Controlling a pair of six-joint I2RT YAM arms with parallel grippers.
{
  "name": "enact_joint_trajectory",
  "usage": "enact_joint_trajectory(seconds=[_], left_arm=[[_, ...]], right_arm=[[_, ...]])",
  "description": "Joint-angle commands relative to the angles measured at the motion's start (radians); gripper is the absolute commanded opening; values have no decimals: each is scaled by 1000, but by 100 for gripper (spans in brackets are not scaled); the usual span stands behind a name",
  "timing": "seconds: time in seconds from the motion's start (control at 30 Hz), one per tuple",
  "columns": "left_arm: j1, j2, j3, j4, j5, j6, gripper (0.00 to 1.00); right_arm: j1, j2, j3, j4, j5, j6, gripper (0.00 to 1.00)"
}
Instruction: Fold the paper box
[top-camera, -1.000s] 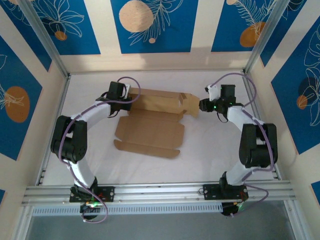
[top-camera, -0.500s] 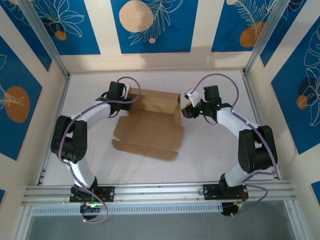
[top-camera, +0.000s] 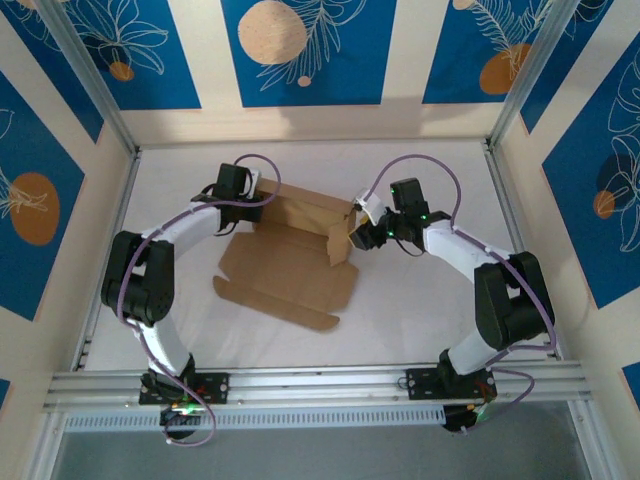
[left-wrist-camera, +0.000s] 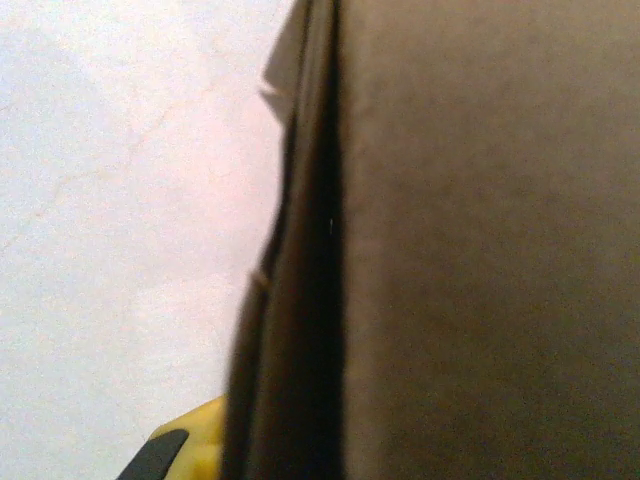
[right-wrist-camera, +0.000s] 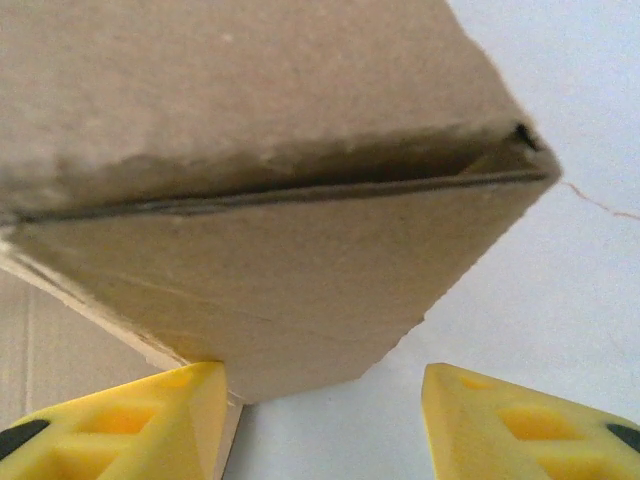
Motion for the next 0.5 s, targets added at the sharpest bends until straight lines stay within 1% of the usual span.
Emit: enact_joint_trajectory(seconds=[0.0, 0.2, 0.23, 0.3, 0.37, 0.47], left_arm=[[-5, 17, 25, 3, 30, -30, 0], [-5, 24, 26, 3, 23, -31, 0], [-5, 25, 26, 3, 22, -31, 0], [-5, 25, 25, 3, 22, -30, 0], [-5, 23, 25, 5, 26, -31, 0], [-5, 20, 23, 6, 34, -30, 0]], right_arm=[[12, -22, -19, -1, -51, -5, 56], [19, -60, -52, -25, -75, 8, 58], [25, -65, -60, -27, -71, 7, 68], [29, -75, -79, -19, -67, 9, 70], [32, -77, -92, -2, -38, 8, 70], [30, -58, -85, 20, 37, -3, 69]])
